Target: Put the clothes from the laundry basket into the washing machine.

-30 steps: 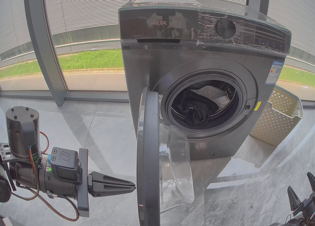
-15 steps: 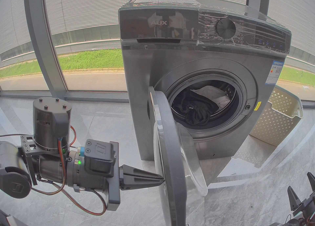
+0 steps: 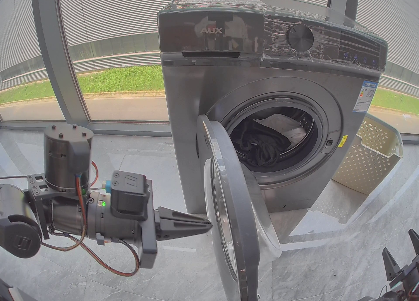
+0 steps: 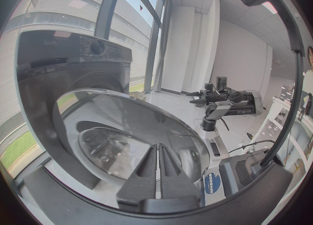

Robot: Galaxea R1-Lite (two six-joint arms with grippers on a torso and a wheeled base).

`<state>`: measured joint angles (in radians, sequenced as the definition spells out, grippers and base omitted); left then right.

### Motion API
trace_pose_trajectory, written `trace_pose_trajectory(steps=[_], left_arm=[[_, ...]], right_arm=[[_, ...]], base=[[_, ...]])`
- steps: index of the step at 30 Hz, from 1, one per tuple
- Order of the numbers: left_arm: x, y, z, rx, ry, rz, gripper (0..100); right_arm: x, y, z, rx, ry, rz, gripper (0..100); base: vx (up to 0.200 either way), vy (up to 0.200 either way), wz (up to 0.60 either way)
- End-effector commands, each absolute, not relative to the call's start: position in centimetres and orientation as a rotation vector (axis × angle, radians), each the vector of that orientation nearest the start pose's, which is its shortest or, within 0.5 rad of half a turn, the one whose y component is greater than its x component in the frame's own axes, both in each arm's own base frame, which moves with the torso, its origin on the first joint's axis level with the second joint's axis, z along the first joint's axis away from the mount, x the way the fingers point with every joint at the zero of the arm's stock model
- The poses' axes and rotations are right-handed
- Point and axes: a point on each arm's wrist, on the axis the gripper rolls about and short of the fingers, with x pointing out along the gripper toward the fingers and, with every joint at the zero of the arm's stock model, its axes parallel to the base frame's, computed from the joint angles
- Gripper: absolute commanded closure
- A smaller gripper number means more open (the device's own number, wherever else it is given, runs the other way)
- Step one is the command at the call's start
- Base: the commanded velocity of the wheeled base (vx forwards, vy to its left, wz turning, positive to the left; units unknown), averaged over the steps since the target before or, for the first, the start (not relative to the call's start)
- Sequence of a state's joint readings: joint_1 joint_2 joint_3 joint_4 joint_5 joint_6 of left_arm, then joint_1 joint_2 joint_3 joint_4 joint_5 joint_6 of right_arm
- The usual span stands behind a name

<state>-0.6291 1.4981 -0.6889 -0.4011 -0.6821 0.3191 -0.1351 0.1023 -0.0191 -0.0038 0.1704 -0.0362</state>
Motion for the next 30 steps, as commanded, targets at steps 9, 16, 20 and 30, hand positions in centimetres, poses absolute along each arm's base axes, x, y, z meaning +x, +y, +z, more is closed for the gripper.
trace_pose_trajectory(steps=[9, 16, 20, 30], left_arm=[[15.7, -5.9, 24.9, 0.126, 0.019, -0.954, 100], [10.3, -1.4, 27.6, -0.005, -0.112, -0.642, 100], [8.1, -0.7, 27.9, -0.068, -0.156, -0.558, 100], [7.6, 0.2, 26.5, -0.053, -0.225, -0.408, 100]], right_arm=[[-1.6, 0.7, 8.3, -0.015, 0.076, 0.089, 100], [-2.2, 1.1, 19.0, -0.052, -0.164, 0.353, 100], [-0.1, 1.5, 26.3, -0.088, -0.191, 0.642, 100], [10.0, 4.3, 30.7, -0.014, -0.008, 1.143, 100]], base=[[0.0, 0.0, 0.0], [0.0, 0.0, 0.0], [0.0, 0.0, 0.0], [0.0, 0.0, 0.0]])
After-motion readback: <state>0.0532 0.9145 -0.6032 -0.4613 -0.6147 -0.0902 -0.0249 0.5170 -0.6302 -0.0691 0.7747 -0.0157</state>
